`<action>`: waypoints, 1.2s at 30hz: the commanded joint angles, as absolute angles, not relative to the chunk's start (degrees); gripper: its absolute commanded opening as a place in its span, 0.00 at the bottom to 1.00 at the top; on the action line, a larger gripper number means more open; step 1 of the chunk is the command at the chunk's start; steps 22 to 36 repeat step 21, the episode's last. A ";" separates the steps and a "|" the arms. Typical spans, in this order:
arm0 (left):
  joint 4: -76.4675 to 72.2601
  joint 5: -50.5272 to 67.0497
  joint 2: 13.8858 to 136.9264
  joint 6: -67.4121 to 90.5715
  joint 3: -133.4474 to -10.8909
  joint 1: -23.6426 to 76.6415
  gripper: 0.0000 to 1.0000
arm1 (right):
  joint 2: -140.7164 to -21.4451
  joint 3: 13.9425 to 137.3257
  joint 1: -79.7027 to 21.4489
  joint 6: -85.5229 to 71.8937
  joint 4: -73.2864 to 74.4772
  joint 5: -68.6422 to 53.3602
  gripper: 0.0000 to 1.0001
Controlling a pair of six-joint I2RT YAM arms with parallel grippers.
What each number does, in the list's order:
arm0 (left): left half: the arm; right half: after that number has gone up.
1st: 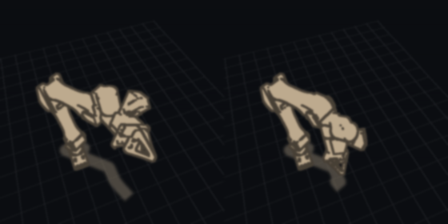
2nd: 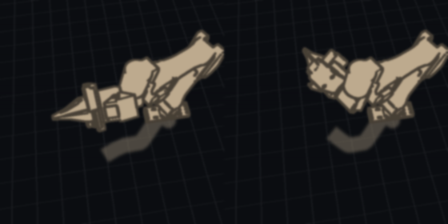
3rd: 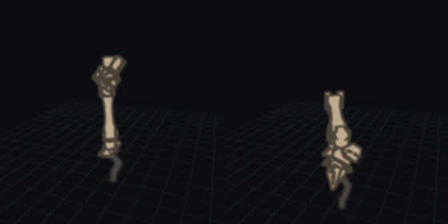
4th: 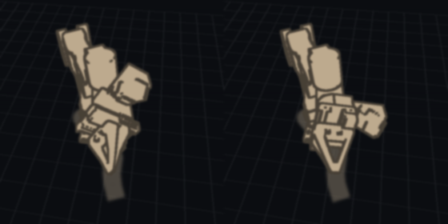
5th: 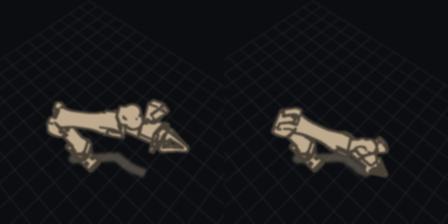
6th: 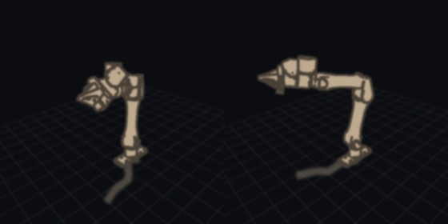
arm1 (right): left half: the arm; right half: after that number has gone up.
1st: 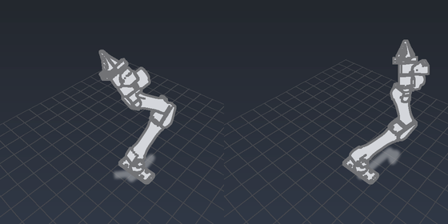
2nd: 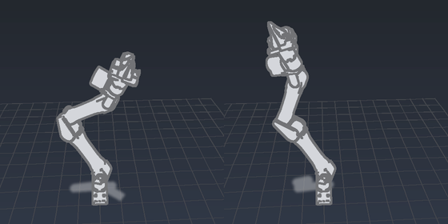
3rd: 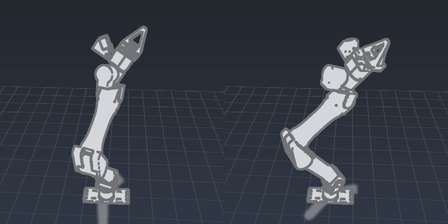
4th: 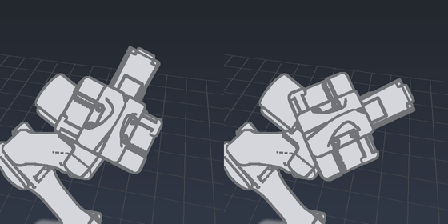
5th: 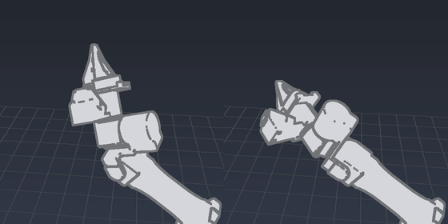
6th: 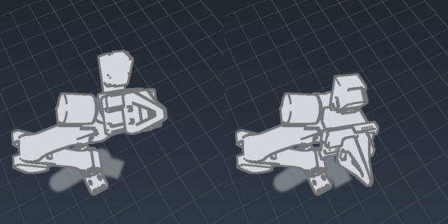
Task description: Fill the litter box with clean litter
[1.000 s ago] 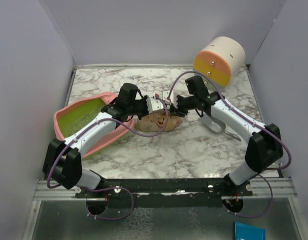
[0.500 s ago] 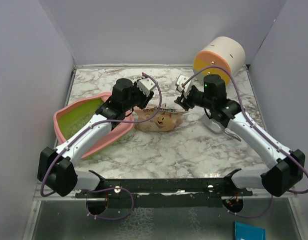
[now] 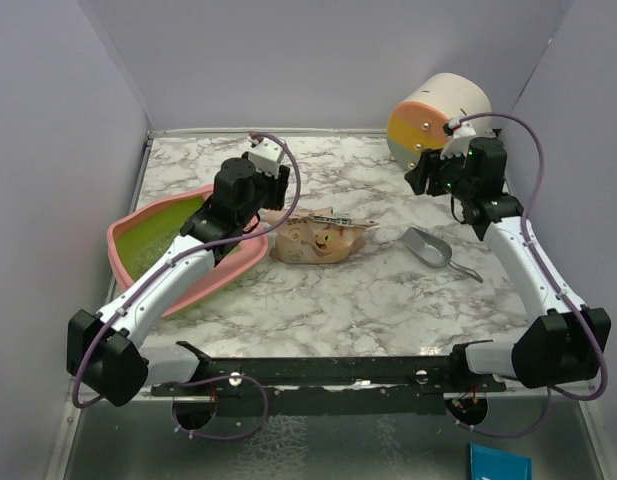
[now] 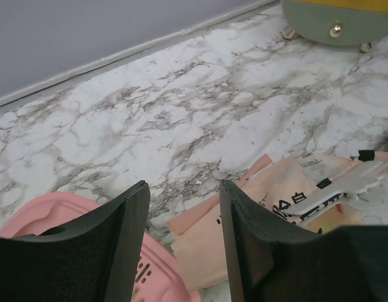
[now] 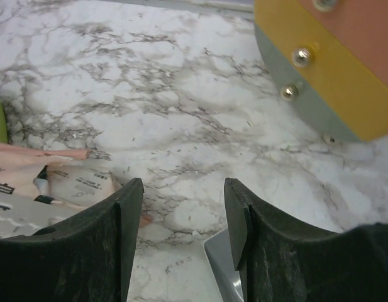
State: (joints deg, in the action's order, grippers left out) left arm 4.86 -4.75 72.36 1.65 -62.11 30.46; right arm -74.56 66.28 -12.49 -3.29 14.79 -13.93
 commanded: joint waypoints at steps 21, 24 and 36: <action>-1.33 -21.35 60.73 14.52 -55.45 28.83 0.64 | -65.21 52.10 10.28 -27.41 4.13 -43.89 0.54; -1.33 -21.35 60.73 14.52 -55.45 28.83 0.64 | -65.21 52.10 10.28 -27.41 4.13 -43.89 0.54; -1.33 -21.35 60.73 14.52 -55.45 28.83 0.64 | -65.21 52.10 10.28 -27.41 4.13 -43.89 0.54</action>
